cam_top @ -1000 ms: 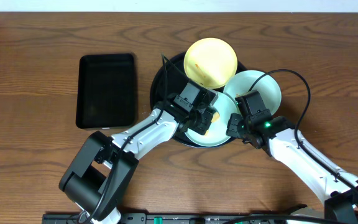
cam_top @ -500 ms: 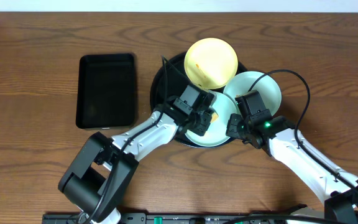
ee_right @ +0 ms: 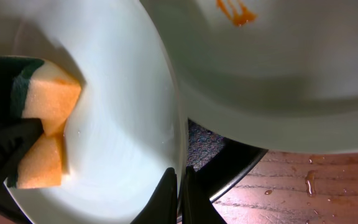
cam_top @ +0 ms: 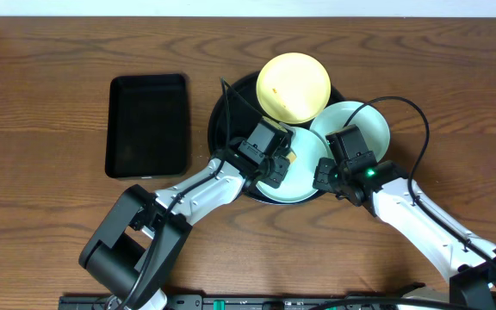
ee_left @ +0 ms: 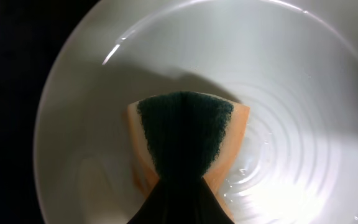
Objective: Clean dirty plates on tray and stack at the side
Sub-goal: 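Scrub the held pale green plate with the sponge in the left gripper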
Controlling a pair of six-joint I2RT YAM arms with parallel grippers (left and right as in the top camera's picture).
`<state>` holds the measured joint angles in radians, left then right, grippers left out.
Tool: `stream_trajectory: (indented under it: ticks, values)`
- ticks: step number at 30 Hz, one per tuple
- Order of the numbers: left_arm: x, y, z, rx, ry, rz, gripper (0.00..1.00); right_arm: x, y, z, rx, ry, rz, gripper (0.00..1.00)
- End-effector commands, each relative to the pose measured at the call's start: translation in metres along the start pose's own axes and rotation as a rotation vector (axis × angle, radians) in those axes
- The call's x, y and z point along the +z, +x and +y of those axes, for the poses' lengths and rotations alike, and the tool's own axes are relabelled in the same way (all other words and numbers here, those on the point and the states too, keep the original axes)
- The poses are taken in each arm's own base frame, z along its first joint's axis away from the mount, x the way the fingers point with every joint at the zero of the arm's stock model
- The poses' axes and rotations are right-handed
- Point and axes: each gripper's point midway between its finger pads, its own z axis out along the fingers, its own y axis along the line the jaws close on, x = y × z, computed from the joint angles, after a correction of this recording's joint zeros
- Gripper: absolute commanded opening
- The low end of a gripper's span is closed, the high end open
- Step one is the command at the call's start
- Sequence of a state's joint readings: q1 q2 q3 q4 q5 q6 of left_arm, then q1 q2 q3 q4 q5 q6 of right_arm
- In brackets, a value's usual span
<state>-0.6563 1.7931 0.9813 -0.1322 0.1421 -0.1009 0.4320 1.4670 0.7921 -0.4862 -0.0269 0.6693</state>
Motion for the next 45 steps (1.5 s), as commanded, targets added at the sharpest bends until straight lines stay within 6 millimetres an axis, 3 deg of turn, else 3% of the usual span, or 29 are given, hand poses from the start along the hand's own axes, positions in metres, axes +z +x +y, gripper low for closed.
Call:
stream_trajectory:
  ticks: [1, 20, 23, 24, 31, 37, 42, 45]
  values:
    - [0.008, 0.023, 0.024, -0.006, -0.106, 0.055, 0.08, 0.000, 0.003, 0.005, -0.027, -0.026, 0.018, 0.01]
    - [0.007, 0.011, 0.030, 0.004, -0.143, 0.004, 0.08, 0.000, 0.003, 0.005, -0.034, -0.023, 0.016, 0.01]
    - [0.007, 0.011, 0.029, 0.004, -0.142, 0.004, 0.08, 0.000, -0.002, -0.002, -0.034, 0.014, -0.014, 0.29]
    - [0.007, 0.011, 0.029, 0.003, -0.142, 0.004, 0.08, -0.001, -0.007, -0.005, -0.034, 0.038, -0.040, 0.31]
    - [0.007, 0.011, 0.029, 0.003, -0.142, 0.004, 0.08, 0.000, -0.027, 0.004, -0.087, 0.016, -0.123, 0.25]
    - [0.008, 0.011, 0.029, 0.003, -0.142, 0.004, 0.08, 0.024, -0.022, -0.004, -0.093, 0.060, -0.088, 0.25]
    - [0.007, 0.011, 0.029, 0.003, -0.142, 0.004, 0.08, 0.031, -0.022, -0.004, -0.094, 0.058, -0.084, 0.01]
    - [0.008, 0.011, 0.029, 0.003, -0.142, 0.004, 0.08, 0.031, -0.022, -0.004, -0.096, 0.058, -0.085, 0.01]
